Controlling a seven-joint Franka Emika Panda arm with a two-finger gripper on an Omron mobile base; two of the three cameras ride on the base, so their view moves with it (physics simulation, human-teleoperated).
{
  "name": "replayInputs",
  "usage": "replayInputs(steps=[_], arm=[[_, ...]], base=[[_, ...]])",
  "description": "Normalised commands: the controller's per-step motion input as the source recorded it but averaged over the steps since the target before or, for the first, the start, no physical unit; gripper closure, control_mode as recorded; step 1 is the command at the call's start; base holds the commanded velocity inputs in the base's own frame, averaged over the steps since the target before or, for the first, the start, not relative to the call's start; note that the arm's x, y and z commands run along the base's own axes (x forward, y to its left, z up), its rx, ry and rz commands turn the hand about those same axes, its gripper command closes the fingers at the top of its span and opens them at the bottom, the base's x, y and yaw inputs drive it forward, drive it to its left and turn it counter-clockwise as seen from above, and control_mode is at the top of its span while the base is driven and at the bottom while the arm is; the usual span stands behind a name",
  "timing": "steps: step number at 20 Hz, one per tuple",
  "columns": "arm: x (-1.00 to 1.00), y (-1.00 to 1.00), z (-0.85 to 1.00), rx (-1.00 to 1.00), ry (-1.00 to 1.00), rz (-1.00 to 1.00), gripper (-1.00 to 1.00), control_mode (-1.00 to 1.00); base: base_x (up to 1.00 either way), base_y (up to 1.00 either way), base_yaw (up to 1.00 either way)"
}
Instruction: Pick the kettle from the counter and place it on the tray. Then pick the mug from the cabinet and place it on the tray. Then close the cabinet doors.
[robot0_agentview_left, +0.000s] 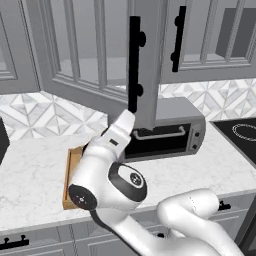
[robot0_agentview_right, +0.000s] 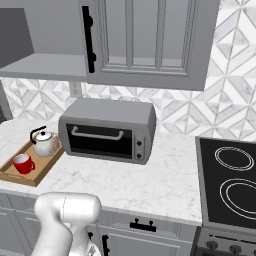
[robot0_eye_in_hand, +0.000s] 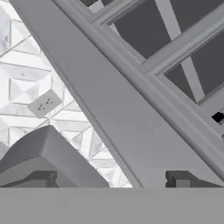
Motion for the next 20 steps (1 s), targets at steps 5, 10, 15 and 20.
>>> replayInputs(steps=[5, 10, 15, 20], arm=[[0.80, -0.63, 0.23, 0.22, 0.00, 0.00, -1.00, -1.00], [0.83, -0.51, 0.20, 0.24, 0.00, 0.03, -1.00, -1.00], [0.84, -0.43, 0.25, 0.23, 0.00, 0.06, -1.00, -1.00], [0.86, -0.36, 0.19, 0.22, 0.00, 0.10, -1.00, -1.00]], base=[[0.00, 0.00, 0.00], [0.00, 0.00, 0.00], [0.00, 0.00, 0.00], [0.00, 0.00, 0.00]])
